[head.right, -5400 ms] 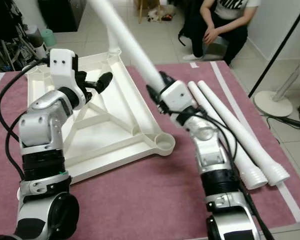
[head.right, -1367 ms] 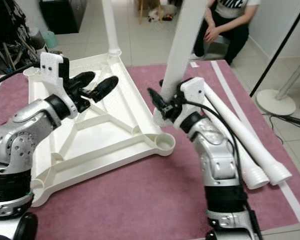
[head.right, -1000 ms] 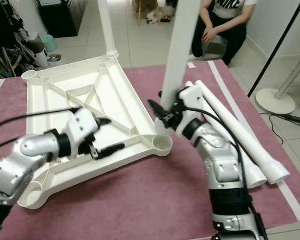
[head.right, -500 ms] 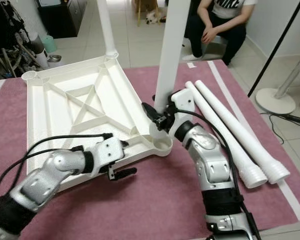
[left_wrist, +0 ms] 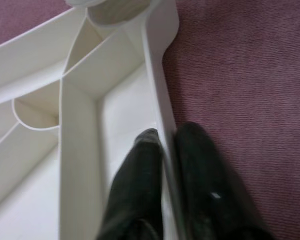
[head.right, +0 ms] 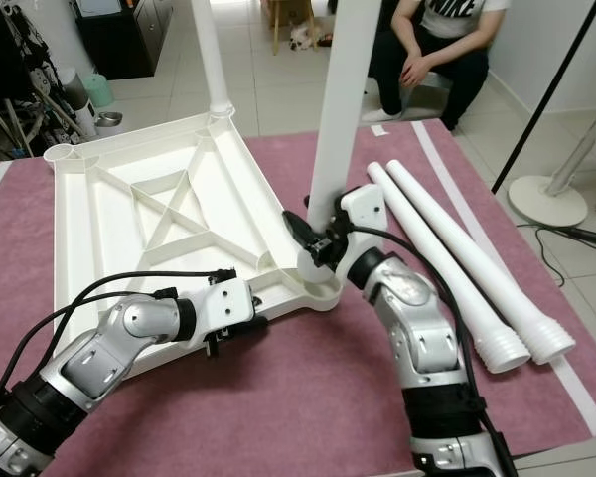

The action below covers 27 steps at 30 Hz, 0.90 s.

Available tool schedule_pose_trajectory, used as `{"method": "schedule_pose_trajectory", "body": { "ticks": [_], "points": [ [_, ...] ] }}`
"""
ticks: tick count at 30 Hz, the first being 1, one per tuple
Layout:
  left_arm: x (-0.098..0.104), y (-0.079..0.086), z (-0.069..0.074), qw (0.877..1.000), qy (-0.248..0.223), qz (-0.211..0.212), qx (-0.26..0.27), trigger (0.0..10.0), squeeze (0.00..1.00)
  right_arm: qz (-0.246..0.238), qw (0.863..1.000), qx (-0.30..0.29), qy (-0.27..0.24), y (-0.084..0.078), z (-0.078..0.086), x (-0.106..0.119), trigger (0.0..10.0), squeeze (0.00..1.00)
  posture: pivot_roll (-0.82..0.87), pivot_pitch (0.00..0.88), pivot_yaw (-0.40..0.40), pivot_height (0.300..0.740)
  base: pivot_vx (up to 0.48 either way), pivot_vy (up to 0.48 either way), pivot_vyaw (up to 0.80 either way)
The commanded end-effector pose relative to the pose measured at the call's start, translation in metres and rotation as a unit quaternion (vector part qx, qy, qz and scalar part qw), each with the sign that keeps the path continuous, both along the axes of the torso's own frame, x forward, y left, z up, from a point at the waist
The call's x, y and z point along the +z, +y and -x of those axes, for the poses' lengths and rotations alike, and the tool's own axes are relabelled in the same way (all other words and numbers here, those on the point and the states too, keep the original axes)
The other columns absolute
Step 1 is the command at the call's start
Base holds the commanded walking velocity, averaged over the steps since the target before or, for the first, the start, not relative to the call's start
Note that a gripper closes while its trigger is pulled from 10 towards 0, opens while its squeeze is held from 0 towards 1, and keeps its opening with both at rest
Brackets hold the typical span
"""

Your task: Building children table

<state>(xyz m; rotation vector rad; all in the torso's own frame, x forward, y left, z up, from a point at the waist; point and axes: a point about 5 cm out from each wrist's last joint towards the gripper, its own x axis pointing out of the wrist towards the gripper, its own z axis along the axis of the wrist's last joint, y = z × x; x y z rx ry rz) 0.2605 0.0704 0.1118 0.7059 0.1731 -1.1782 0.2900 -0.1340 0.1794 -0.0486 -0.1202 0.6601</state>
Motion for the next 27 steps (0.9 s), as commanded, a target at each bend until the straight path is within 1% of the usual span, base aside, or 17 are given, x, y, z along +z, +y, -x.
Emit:
{"method": "schedule_pose_trajectory", "body": {
  "ticks": [1,8,10,11,12,14,17,19,20,21,22,24,26,27],
  "points": [
    [-0.006,0.009,-0.004,1.0,0.002,-0.011,0.029,0.0,0.0,-0.003,1.0,0.017,0.003,0.002,0.003,-0.001,10.0,0.0,0.0,0.0,0.099,0.74,0.0,0.0,0.0],
    [-0.005,0.009,-0.004,1.0,0.004,-0.01,0.024,0.0,0.0,0.005,1.0,0.01,0.021,-0.007,0.001,-0.016,10.0,0.0,0.0,0.0,0.108,0.74,0.0,0.0,0.0],
    [-0.005,0.009,-0.004,1.0,0.004,-0.01,0.024,0.0,0.0,0.005,1.0,0.01,0.021,-0.007,0.001,-0.016,10.0,0.0,0.0,0.0,0.108,0.74,0.0,0.0,0.0],
    [-0.004,0.01,-0.005,1.0,0.008,-0.005,0.024,0.0,0.0,0.008,1.0,0.002,0.018,-0.008,-0.004,-0.019,10.0,0.0,0.0,0.0,0.124,0.74,0.0,0.0,0.0],
    [-0.004,0.01,-0.005,1.0,0.008,-0.005,0.024,0.0,0.0,0.008,1.0,0.002,0.018,-0.008,-0.004,-0.019,10.0,0.0,0.0,0.0,0.124,0.74,0.0,0.0,0.0],
    [-0.003,0.01,-0.004,1.0,0.01,-0.001,0.021,0.0,0.0,0.014,1.0,-0.005,0.01,-0.006,-0.01,-0.02,10.0,0.0,0.0,0.0,0.131,0.74,0.0,0.0,0.0],
    [-0.003,0.01,-0.004,1.0,0.01,-0.001,0.021,0.0,0.0,0.014,1.0,-0.005,0.009,-0.006,-0.011,-0.019,10.0,0.0,0.0,0.0,0.131,0.74,0.0,0.0,0.0],
    [-0.003,0.012,-0.003,1.0,0.013,0.0,0.02,0.0,0.0,0.019,1.0,0.011,0.01,-0.001,-0.014,-0.02,10.0,0.0,0.0,0.0,0.137,0.74,0.0,0.0,0.0],
    [-0.003,0.012,-0.003,1.0,0.013,0.0,0.02,0.0,0.0,0.019,1.0,0.011,0.01,-0.001,-0.014,-0.02,10.0,0.0,0.0,0.0,0.137,0.74,0.0,0.0,0.0],
    [-0.003,0.013,-0.004,1.0,0.014,0.0,0.021,0.0,0.0,0.026,0.999,0.028,0.014,0.003,-0.012,-0.022,10.0,0.0,0.0,0.0,0.137,0.74,0.0,0.0,0.0],
    [-0.003,0.013,-0.004,1.0,0.014,0.0,0.021,0.0,0.0,0.026,0.999,0.028,0.014,0.003,-0.012,-0.022,10.0,0.0,0.0,0.0,0.137,0.74,0.0,0.0,0.0],
    [-0.003,0.014,-0.004,1.0,0.013,-0.001,0.025,0.0,0.0,0.041,0.997,0.066,0.03,0.007,-0.006,-0.03,10.0,0.0,0.01,0.0,0.126,0.74,0.0,0.0,0.0],
    [-0.003,0.014,-0.004,1.0,0.013,-0.001,0.025,0.0,0.0,0.041,0.997,0.066,0.03,0.007,-0.006,-0.03,10.0,0.0,0.01,0.0,0.126,0.74,0.0,0.0,0.0],
    [-0.002,0.015,-0.004,1.0,0.013,0.0,0.027,0.0,0.0,0.053,0.994,0.091,0.041,0.008,-0.001,-0.035,10.0,0.0,0.01,0.0,0.126,0.74,0.0,0.0,0.0]
  ]
}}
